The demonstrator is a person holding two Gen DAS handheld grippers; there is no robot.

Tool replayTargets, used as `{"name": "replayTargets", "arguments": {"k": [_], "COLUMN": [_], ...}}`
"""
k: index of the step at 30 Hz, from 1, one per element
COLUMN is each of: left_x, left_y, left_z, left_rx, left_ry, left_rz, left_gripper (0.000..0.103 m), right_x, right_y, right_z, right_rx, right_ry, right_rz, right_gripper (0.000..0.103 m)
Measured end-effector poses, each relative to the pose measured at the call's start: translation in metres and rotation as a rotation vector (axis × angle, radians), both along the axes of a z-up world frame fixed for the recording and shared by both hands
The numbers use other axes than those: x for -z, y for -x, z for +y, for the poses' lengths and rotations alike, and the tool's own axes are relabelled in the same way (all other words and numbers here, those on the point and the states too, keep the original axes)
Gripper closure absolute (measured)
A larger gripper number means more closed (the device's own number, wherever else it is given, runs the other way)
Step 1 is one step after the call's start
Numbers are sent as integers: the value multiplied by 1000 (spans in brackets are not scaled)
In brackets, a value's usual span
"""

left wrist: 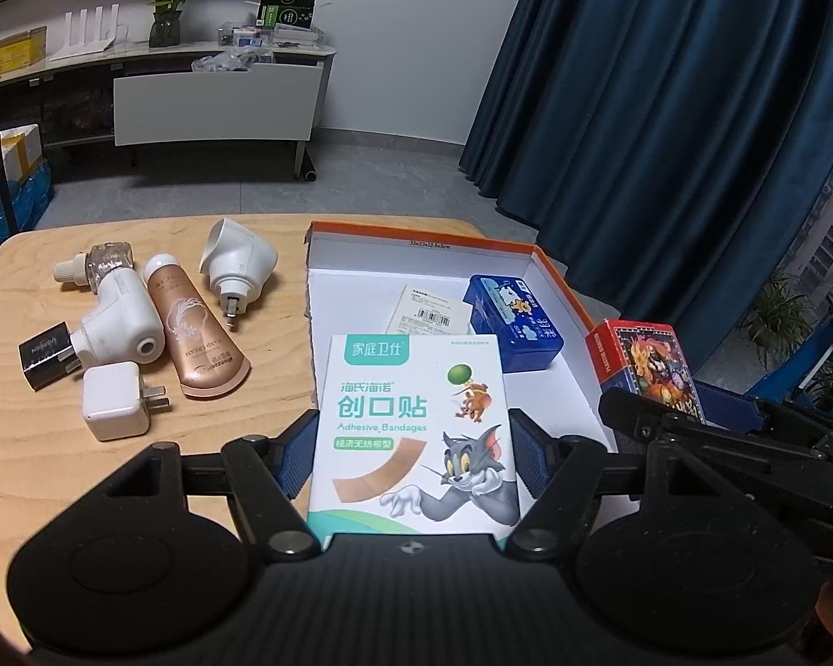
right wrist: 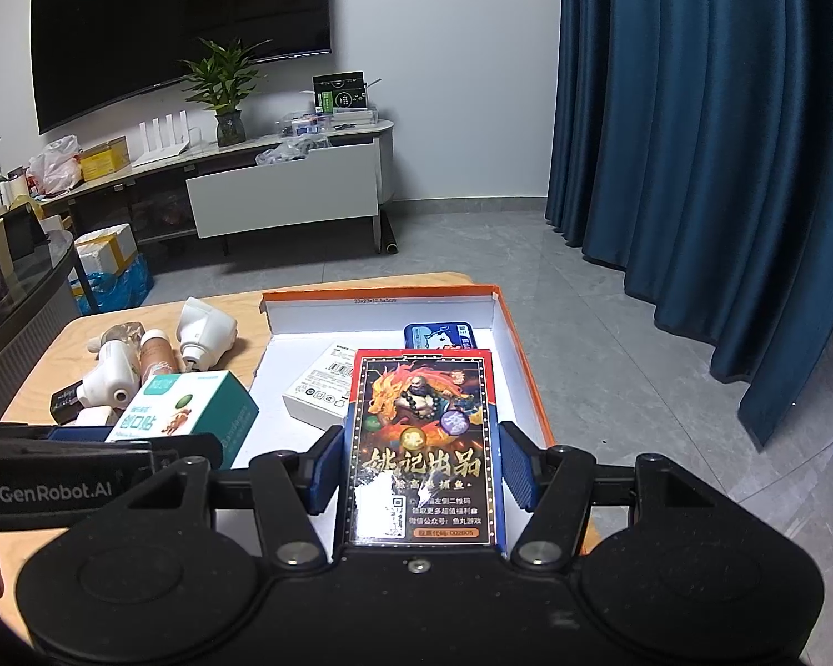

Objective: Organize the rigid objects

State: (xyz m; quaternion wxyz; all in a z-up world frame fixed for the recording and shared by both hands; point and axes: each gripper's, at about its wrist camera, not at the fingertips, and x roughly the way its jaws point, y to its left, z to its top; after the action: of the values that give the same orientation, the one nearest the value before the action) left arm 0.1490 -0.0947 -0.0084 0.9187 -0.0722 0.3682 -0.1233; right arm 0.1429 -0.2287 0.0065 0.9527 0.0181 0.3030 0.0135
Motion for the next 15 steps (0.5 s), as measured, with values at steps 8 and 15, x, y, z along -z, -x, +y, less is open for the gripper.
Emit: {"name": "replayTargets", "arguments": {"k": [8, 15], "left_x": [1, 1], "left_y": [-1, -1], "left_z": [0, -1], "left_rx": [0, 2], "left_ry": [2, 3], "left_rz": [3, 7], "left_gripper": [32, 32], "right_x": [0, 2], "right_y": [1, 1], "right_z": [1, -1], "right_rx": [-2, -4], "right_ry": [3, 10], "right_rz": [1, 12], "right_gripper": [32, 32]}}
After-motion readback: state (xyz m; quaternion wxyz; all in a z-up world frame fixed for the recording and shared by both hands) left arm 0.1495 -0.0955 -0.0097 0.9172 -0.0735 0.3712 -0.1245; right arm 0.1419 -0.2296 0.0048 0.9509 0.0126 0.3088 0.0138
